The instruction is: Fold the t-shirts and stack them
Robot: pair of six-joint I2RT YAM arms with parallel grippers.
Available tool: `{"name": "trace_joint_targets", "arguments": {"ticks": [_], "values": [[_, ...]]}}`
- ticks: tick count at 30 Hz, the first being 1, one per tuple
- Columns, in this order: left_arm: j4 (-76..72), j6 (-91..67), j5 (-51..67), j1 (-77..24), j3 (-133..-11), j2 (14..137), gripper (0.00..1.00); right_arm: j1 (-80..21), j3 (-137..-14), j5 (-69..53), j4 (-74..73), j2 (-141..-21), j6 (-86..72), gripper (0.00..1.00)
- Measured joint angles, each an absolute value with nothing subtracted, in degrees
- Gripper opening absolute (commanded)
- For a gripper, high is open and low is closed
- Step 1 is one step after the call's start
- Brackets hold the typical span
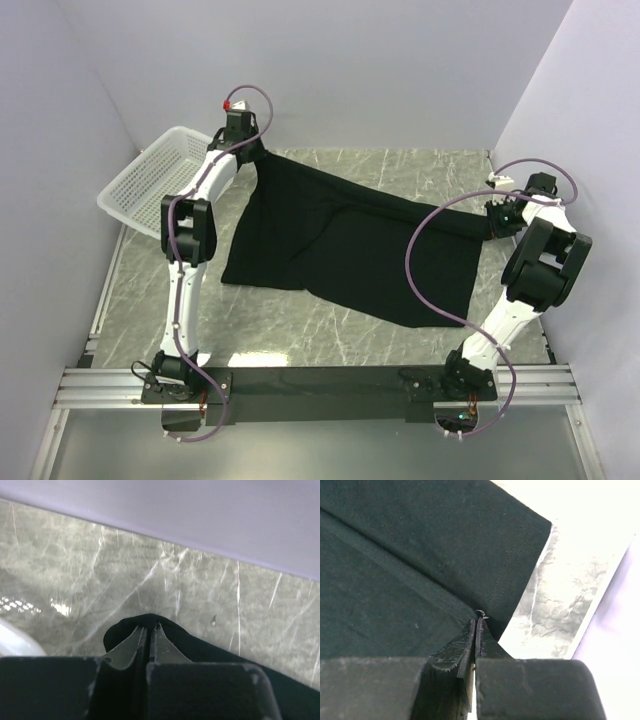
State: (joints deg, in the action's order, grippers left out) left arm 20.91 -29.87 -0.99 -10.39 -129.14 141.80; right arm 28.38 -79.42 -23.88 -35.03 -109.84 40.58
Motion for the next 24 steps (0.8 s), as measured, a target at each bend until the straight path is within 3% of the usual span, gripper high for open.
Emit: {"name": "trace_joint_targets", "arguments": {"ticks": [7,10,14,16,17,20,24], "values": [[20.38,-31.73,-3.38,-10.41,-132.05,146.3,0.01,28.38,-79.42,-23.55,-33.21,-110.15,40.58,0.0],[20.01,-32.47,-4.19,-10.44,-132.11,147.81,0.08,28.38,-79.46,-23.86,-32.58,-110.41,40.6,0.07],[19.09,-33.43,-4.38,-10.46,-132.14,148.77,0.28,28.38,-79.5,-24.73,-32.58,-111.37,41.21,0.17],[18.28,-33.82,-4.38,-10.44,-132.14,148.77,0.34,28.45,-79.42,-24.71,-32.56,-111.57,41.87,0.21],[17.72,-34.06,-4.32,-10.41,-132.14,148.77,0.4,28.56,-79.29,-24.73,-32.56,-111.57,42.13,0.29],[15.42,-34.24,-3.36,-10.41,-131.98,148.44,0.5,29.21,-78.41,-24.88,-31.97,-111.13,42.98,0.42],[13.85,-34.09,-1.45,-10.5,-129.54,145.49,0.56,30.5,-75.64,-25.45,-31.7,-107.7,43.68,0.46]]}}
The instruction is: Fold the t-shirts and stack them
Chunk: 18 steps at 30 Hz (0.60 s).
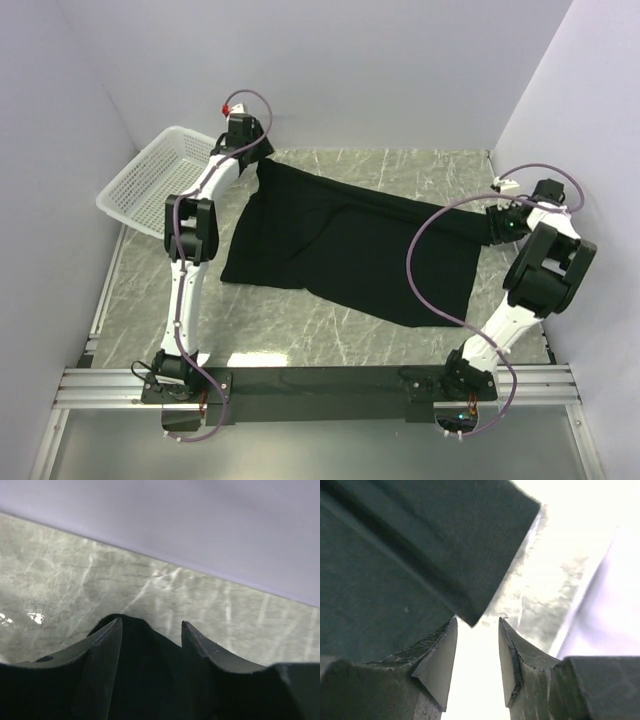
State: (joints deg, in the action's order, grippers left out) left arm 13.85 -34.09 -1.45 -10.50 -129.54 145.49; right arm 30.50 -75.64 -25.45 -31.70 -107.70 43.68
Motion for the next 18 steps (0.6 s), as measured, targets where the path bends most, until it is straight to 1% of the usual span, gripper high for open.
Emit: {"name": "trace_joint_targets", "arguments": {"ticks": [5,11,13,15,16,18], "values": [[12.4,-33.58,0.16,-10.74,-125.78,139.41,0.59,30.94,-74.91,-29.15,-32.18,-101.6,45.36,0.47],[8.97,-30.87,3.27,-11.0,-118.48,130.15,0.64,28.21,-74.63,-39.07,-37.3,-97.01,53.74,0.49],[7.44,-29.28,3.38,-11.2,-113.12,125.64,0.67,25.74,-74.54,-42.15,-40.58,-96.71,59.31,0.49],[5.41,-27.42,3.05,-11.38,-105.23,119.42,0.72,21.56,-74.7,-44.77,-44.77,-96.71,65.93,0.51],[4.89,-26.55,2.74,-11.44,-101.32,116.2,0.77,18.87,-75.02,-46.0,-47.07,-96.82,69.06,0.51],[2.63,-24.95,2.02,-11.44,-92.88,109.03,0.83,14.04,-76.62,-47.18,-50.63,-97.08,73.3,0.51]]}}
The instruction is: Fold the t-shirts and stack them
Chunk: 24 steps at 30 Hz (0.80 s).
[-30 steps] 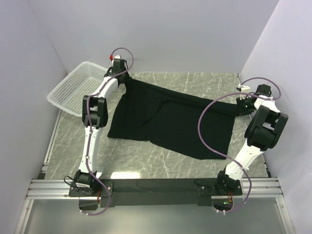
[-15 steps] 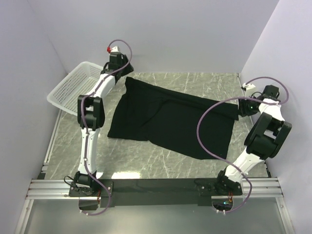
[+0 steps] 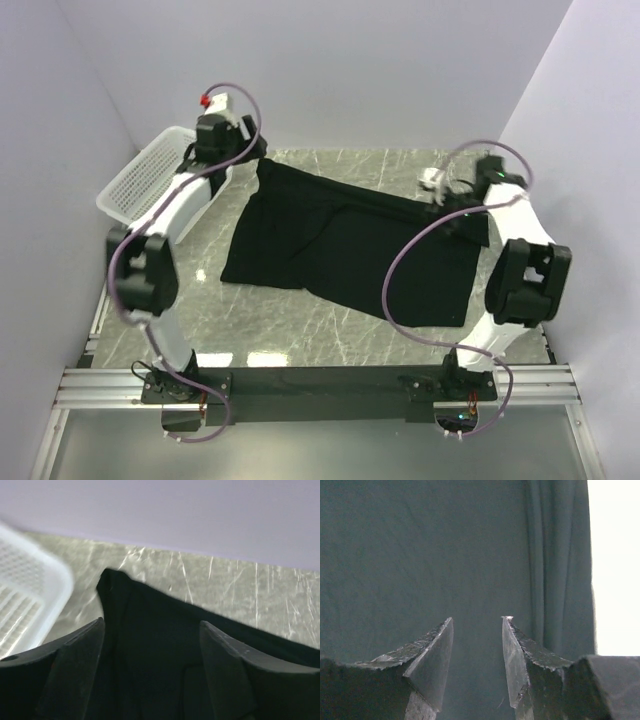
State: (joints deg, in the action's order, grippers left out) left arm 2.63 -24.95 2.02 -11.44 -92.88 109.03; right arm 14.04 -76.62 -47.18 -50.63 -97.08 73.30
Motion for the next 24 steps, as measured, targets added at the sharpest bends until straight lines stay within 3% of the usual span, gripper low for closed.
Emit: {"name": "trace_joint_targets", "arguments": {"ticks": [2,14,24], "values": [[1.65,-24.27,1.17,-11.27,-85.56,101.97,0.88,8.4,-81.14,-47.9,-54.08,-98.65,76.29,0.51],[2.31,-29.04,0.12,-5.43,-49.6,74.08,0.87,-20.12,-111.68,-41.39,-54.15,-120.18,68.77,0.51],[5.21,-32.69,3.07,-5.43,-40.73,68.62,0.85,-28.69,-115.85,-32.88,-48.77,-128.18,67.18,0.5]]}}
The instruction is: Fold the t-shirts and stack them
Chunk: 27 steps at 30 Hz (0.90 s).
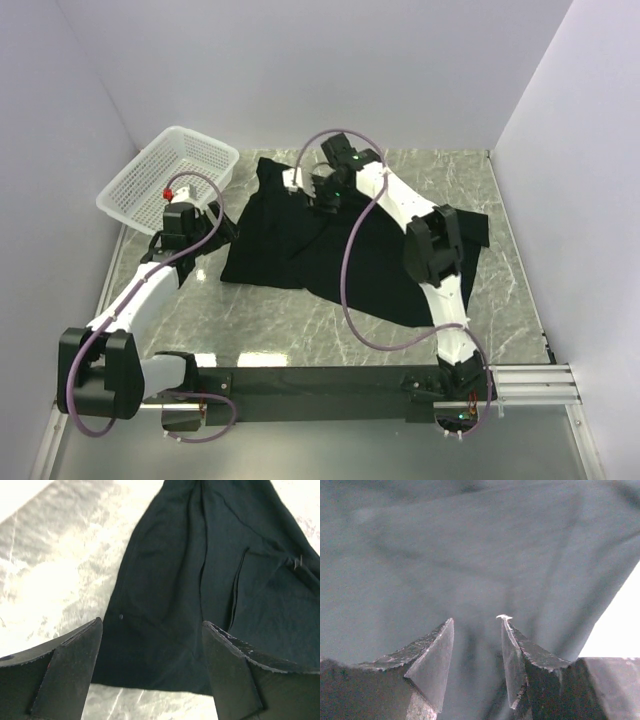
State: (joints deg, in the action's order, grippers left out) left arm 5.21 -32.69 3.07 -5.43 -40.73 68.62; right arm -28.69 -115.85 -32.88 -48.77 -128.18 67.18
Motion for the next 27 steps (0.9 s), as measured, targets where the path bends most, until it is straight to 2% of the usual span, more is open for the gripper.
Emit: {"name": "trace_joint_targets", "arguments": {"ticks": [5,12,23,26,27], "values": [[5.48,-34.17,3.68,-5.43,-38.46,66.35,0.85,-29.3,-131.85,-28.03,-47.29,-138.89,65.43,0.49],[5.54,-35.2,3.92,-5.43,-36.75,64.55,0.85,-28.99,-124.7,-23.46,-46.19,-139.94,65.58,0.48],[5.98,-35.4,4.78,-5.43,-36.73,64.55,0.85,-29.28,-124.46,-20.14,-44.77,-140.03,63.05,0.43],[6.39,-35.42,4.8,-5.43,-36.73,64.55,0.85,-29.28,-124.49,-19.4,-44.18,-140.05,62.26,0.35],[6.57,-35.42,4.89,-5.43,-36.73,64.55,0.85,-29.28,-124.51,-19.16,-44.03,-140.07,62.0,0.27]]}}
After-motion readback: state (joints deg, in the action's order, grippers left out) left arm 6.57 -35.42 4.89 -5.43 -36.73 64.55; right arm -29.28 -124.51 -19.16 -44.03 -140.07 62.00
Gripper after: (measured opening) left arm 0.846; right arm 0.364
